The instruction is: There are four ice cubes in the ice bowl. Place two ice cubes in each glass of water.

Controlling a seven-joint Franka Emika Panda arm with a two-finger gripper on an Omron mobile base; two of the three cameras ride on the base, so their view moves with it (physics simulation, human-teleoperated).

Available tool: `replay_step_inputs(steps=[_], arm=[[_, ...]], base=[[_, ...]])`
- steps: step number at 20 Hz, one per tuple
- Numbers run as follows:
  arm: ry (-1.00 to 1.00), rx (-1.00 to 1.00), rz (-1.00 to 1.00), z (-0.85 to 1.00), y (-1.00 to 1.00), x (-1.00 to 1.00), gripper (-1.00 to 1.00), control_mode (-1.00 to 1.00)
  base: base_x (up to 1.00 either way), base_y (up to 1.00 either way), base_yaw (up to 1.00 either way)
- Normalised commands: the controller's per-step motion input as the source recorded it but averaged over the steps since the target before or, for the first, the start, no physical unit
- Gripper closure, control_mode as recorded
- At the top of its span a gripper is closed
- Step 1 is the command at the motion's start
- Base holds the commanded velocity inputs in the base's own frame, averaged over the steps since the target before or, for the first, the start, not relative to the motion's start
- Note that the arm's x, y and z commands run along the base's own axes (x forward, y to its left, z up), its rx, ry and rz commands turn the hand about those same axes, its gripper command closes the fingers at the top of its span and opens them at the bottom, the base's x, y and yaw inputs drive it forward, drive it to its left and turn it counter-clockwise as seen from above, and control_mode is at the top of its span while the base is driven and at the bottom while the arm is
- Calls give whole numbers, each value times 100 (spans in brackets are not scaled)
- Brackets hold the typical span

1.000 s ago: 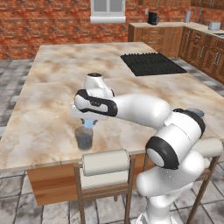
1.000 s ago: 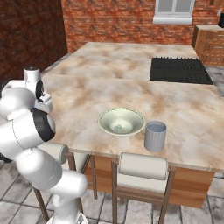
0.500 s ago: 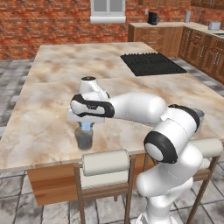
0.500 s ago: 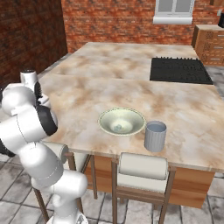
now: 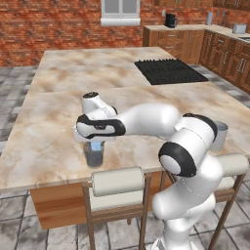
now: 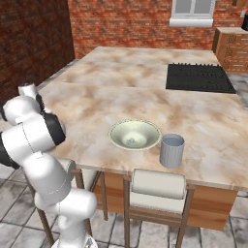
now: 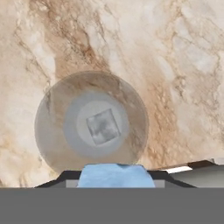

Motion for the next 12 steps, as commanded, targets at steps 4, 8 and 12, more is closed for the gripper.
replay_step_inputs(steps=[4,8,12], arm=[[0,-3,-2,-7,0,22,100,-100],[0,0,0,0,0,21,100,-100],[0,0,0,-2,0,15,100,-100]], base=[[0,0,0],[0,0,0],[0,0,0]])
